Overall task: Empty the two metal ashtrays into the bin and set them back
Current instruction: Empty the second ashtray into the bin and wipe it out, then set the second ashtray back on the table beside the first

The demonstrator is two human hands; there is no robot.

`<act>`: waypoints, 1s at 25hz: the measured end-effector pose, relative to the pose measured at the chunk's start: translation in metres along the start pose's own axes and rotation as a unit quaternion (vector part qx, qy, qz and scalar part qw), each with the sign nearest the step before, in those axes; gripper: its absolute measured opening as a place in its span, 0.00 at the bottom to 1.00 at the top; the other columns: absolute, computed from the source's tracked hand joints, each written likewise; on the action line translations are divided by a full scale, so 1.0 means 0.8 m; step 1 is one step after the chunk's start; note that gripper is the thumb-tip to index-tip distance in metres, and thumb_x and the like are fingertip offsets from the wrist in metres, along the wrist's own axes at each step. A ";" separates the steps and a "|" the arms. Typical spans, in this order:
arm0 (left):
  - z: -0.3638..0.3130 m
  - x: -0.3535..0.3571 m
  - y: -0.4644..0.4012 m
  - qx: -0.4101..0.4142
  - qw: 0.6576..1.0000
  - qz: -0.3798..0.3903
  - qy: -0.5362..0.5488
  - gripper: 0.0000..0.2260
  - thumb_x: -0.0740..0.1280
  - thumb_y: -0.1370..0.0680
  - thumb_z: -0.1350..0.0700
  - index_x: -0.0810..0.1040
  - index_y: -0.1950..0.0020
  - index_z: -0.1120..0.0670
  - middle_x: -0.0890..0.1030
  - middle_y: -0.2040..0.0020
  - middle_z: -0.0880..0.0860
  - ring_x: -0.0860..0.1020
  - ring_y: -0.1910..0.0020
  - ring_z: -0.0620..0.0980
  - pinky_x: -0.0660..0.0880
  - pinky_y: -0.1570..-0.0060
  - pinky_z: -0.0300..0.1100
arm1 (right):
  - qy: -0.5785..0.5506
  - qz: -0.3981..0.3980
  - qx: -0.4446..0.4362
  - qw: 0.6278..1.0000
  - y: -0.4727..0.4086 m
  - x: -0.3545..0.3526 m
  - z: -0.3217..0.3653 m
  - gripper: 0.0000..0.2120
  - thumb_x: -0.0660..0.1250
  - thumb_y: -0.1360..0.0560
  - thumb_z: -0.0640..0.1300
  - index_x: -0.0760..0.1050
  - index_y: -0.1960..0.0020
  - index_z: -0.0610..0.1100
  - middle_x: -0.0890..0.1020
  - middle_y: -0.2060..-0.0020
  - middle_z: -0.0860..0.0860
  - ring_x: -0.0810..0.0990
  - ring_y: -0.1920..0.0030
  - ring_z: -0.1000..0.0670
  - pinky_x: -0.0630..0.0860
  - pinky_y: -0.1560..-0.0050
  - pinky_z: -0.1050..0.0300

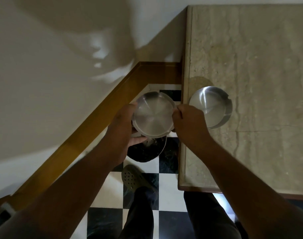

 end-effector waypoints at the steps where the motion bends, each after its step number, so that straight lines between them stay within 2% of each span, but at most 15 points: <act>1: -0.014 0.012 0.009 0.015 1.000 -0.002 -0.001 0.03 0.64 0.18 0.47 0.76 0.49 0.43 0.78 0.47 0.47 0.80 0.49 0.53 0.82 0.48 0.59 | 0.000 -0.017 -0.002 1.000 -0.002 -0.019 0.003 0.15 0.55 0.18 0.41 0.76 0.58 0.38 0.79 0.65 0.45 0.78 0.65 0.50 0.76 0.63 0.58; 3: -0.033 0.037 0.025 0.042 0.999 -0.001 -0.012 0.08 0.64 0.18 0.48 0.78 0.44 0.49 0.80 0.48 0.47 0.81 0.49 0.51 0.83 0.47 0.59 | -0.007 -0.054 -0.003 0.999 -0.003 -0.058 0.003 0.16 0.55 0.18 0.40 0.73 0.62 0.40 0.75 0.68 0.48 0.74 0.69 0.53 0.70 0.68 0.61; 5: -0.043 0.076 0.041 0.061 0.998 0.008 -0.017 0.14 0.64 0.19 0.50 0.78 0.37 0.54 0.82 0.46 0.50 0.82 0.48 0.51 0.83 0.47 0.58 | -0.009 -0.085 0.005 0.996 -0.001 -0.106 -0.010 0.16 0.55 0.18 0.40 0.74 0.62 0.38 0.76 0.67 0.48 0.74 0.68 0.51 0.71 0.68 0.61; 7: -0.046 0.128 0.059 0.078 0.996 0.037 -0.032 0.14 0.65 0.20 0.50 0.79 0.36 0.53 0.82 0.42 0.53 0.82 0.45 0.51 0.85 0.49 0.52 | 0.021 -0.107 0.023 0.994 0.002 -0.153 -0.040 0.16 0.56 0.19 0.41 0.76 0.60 0.38 0.78 0.66 0.47 0.76 0.66 0.49 0.69 0.68 0.64; 10: -0.030 0.216 0.075 0.109 0.989 0.091 -0.052 0.10 0.67 0.23 0.54 0.82 0.43 0.48 0.83 0.46 0.51 0.83 0.49 0.49 0.84 0.51 0.47 | 0.066 -0.132 0.052 0.988 0.004 -0.216 -0.101 0.16 0.56 0.20 0.42 0.78 0.59 0.37 0.80 0.66 0.43 0.78 0.65 0.44 0.73 0.66 0.55; 11: -0.019 0.247 0.080 0.120 0.984 0.111 -0.066 0.13 0.68 0.26 0.53 0.82 0.42 0.47 0.84 0.46 0.51 0.83 0.48 0.50 0.84 0.51 0.47 | 0.078 -0.137 0.064 0.985 0.006 -0.235 -0.123 0.16 0.56 0.20 0.42 0.78 0.59 0.37 0.79 0.67 0.43 0.77 0.67 0.45 0.71 0.67 0.56; 14: 0.016 0.313 0.088 0.132 0.979 0.118 -0.100 0.25 0.69 0.33 0.47 0.79 0.35 0.46 0.83 0.40 0.51 0.82 0.44 0.44 0.80 0.54 0.35 | 0.103 -0.141 0.097 0.980 0.006 -0.274 -0.182 0.16 0.57 0.20 0.39 0.77 0.62 0.35 0.78 0.70 0.42 0.73 0.72 0.47 0.66 0.71 0.62; 19: 0.066 0.352 0.081 0.110 0.980 0.133 -0.104 0.25 0.71 0.27 0.60 0.74 0.31 0.44 0.78 0.34 0.46 0.77 0.36 0.40 0.77 0.49 0.26 | 0.100 -0.136 0.098 0.981 0.002 -0.267 -0.246 0.16 0.56 0.19 0.40 0.79 0.58 0.36 0.81 0.67 0.43 0.78 0.67 0.45 0.73 0.66 0.55; 22: 0.086 0.356 0.071 0.108 0.979 0.124 -0.120 0.31 0.70 0.29 0.58 0.71 0.26 0.46 0.75 0.28 0.47 0.73 0.29 0.43 0.73 0.42 0.24 | 0.092 -0.131 0.094 0.983 -0.004 -0.255 -0.260 0.16 0.56 0.19 0.41 0.78 0.59 0.37 0.78 0.67 0.45 0.76 0.67 0.47 0.67 0.69 0.64; 25: 0.099 0.360 0.062 0.099 0.980 0.118 -0.129 0.38 0.69 0.32 0.54 0.66 0.22 0.50 0.71 0.23 0.50 0.70 0.25 0.46 0.68 0.35 0.26 | 0.090 -0.121 0.092 0.984 -0.013 -0.244 -0.268 0.16 0.56 0.18 0.42 0.77 0.59 0.38 0.77 0.66 0.46 0.76 0.66 0.46 0.67 0.66 0.60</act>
Point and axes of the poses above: each hand's wrist, its own y-axis away from the middle knuckle, its own x-axis out of the palm, z = x × y, the point moved 8 cm from there along -y, towards the middle knuckle
